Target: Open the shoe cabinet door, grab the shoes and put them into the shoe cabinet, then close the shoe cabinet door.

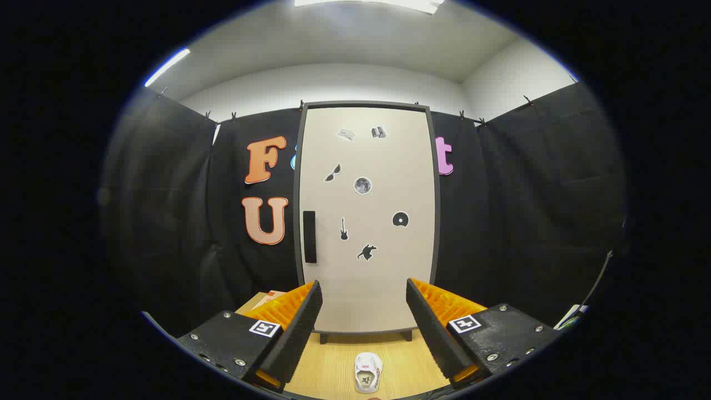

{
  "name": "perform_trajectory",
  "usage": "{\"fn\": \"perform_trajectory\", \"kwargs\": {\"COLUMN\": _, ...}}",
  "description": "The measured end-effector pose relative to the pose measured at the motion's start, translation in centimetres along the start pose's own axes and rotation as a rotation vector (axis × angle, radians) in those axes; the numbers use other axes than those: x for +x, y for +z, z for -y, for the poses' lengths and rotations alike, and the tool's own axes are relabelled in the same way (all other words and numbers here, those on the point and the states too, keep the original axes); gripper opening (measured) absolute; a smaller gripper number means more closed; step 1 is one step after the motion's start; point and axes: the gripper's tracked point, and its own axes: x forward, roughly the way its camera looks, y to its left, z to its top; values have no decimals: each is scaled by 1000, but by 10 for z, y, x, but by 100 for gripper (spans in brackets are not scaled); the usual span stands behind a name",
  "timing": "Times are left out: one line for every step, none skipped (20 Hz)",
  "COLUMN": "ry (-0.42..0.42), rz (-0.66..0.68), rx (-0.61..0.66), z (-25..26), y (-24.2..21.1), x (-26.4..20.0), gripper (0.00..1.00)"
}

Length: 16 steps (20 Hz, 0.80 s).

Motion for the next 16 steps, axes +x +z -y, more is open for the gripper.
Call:
{"fn": "perform_trajectory", "kwargs": {"ry": 2, "rz": -5, "rx": 1, "z": -1, "y": -1, "x": -1, "gripper": 95}}
{"fn": "perform_trajectory", "kwargs": {"ry": 4, "rz": -3, "rx": 3, "z": -2, "y": -1, "x": -1, "gripper": 95}}
{"fn": "perform_trajectory", "kwargs": {"ry": 5, "rz": -3, "rx": 4, "z": -3, "y": 0, "x": -1, "gripper": 95}}
{"fn": "perform_trajectory", "kwargs": {"ry": 3, "rz": -1, "rx": 4, "z": -2, "y": 0, "x": 0, "gripper": 95}}
{"fn": "perform_trajectory", "kwargs": {"ry": 3, "rz": -5, "rx": 2, "z": -2, "y": -1, "x": 0, "gripper": 95}}
{"fn": "perform_trajectory", "kwargs": {"ry": 3, "rz": -9, "rx": 1, "z": -2, "y": -2, "x": -1, "gripper": 95}}
{"fn": "perform_trajectory", "kwargs": {"ry": 1, "rz": -10, "rx": 3, "z": -2, "y": -1, "x": -1, "gripper": 95}}
{"fn": "perform_trajectory", "kwargs": {"ry": 1, "rz": -9, "rx": 5, "z": -2, "y": -1, "x": -2, "gripper": 95}}
{"fn": "perform_trajectory", "kwargs": {"ry": 0, "rz": -10, "rx": 4, "z": -3, "y": -1, "x": -2, "gripper": 95}}
{"fn": "perform_trajectory", "kwargs": {"ry": -1, "rz": -9, "rx": 0, "z": -3, "y": 0, "x": -2, "gripper": 95}}
{"fn": "perform_trajectory", "kwargs": {"ry": 0, "rz": -9, "rx": -5, "z": -4, "y": 0, "x": -2, "gripper": 95}}
{"fn": "perform_trajectory", "kwargs": {"ry": 0, "rz": -10, "rx": -10, "z": -5, "y": 0, "x": -3, "gripper": 95}}
{"fn": "perform_trajectory", "kwargs": {"ry": 0, "rz": -13, "rx": -10, "z": -5, "y": -1, "x": -3, "gripper": 95}}
{"fn": "perform_trajectory", "kwargs": {"ry": 2, "rz": -15, "rx": -6, "z": -6, "y": -2, "x": -2, "gripper": 95}}
{"fn": "perform_trajectory", "kwargs": {"ry": 2, "rz": -18, "rx": 0, "z": -7, "y": -2, "x": -1, "gripper": 95}}
{"fn": "perform_trajectory", "kwargs": {"ry": 1, "rz": -20, "rx": 4, "z": -7, "y": -2, "x": -1, "gripper": 95}}
